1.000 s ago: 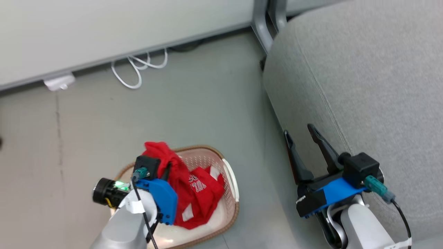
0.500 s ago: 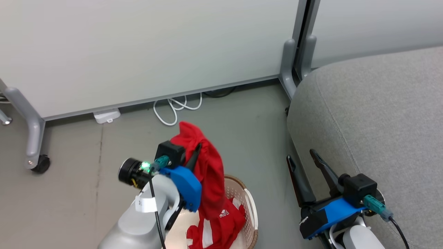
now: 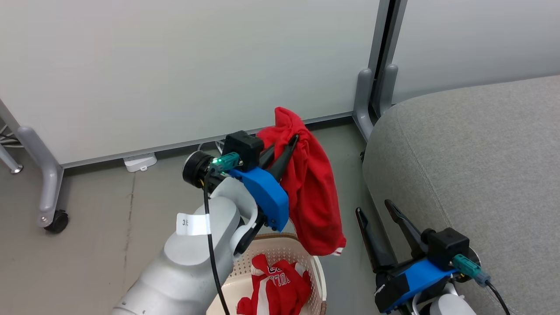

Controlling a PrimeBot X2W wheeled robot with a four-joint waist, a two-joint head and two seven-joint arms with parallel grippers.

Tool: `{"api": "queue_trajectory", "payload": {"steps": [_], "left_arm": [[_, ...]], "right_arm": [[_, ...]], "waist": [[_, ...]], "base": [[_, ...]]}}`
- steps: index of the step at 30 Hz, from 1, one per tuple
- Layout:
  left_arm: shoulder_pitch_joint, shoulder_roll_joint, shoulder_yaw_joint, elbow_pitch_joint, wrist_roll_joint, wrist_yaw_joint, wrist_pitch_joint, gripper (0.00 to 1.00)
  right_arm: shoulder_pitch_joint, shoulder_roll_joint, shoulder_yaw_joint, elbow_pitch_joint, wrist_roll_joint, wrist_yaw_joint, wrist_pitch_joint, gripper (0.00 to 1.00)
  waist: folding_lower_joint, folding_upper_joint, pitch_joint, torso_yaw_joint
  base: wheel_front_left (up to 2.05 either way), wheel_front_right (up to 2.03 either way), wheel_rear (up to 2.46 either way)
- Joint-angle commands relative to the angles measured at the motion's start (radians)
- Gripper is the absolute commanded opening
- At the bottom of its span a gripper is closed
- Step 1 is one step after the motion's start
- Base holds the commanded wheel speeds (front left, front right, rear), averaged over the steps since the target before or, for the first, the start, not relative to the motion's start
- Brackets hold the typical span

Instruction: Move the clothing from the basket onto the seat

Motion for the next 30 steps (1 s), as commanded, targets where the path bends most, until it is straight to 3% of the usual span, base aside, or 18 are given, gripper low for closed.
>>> {"api": "queue_trajectory", "payload": {"steps": [1,21,30], "left_arm": [[-0.014,0.000,-0.006,-0.007,-0.002,-0.001,-0.001,0.00],[-0.034,0.000,-0.084,-0.025,-0.074,0.029,0.019,0.00],[-0.051,0.000,-0.118,-0.027,-0.098,0.033,0.015,0.00]], "right_arm": [[0.016,-0.002,0.002,-0.003,-0.001,0.000,0.006,1.00],[0.027,-0.002,0.006,-0.017,-0.009,0.000,0.025,1.00],[-0.069,-0.002,0.063,0.050,-0.020,0.000,0.069,1.00]], "waist": [[0.0001,0.0000,-0.001,-0.002],[0.0001,0.0000,-0.001,-0.012],[0.0001,0.0000,0.011,-0.008]], "base": [[0.00,0.00,0.00],[0.00,0.00,0.00],[0.00,0.00,0.00]]}}
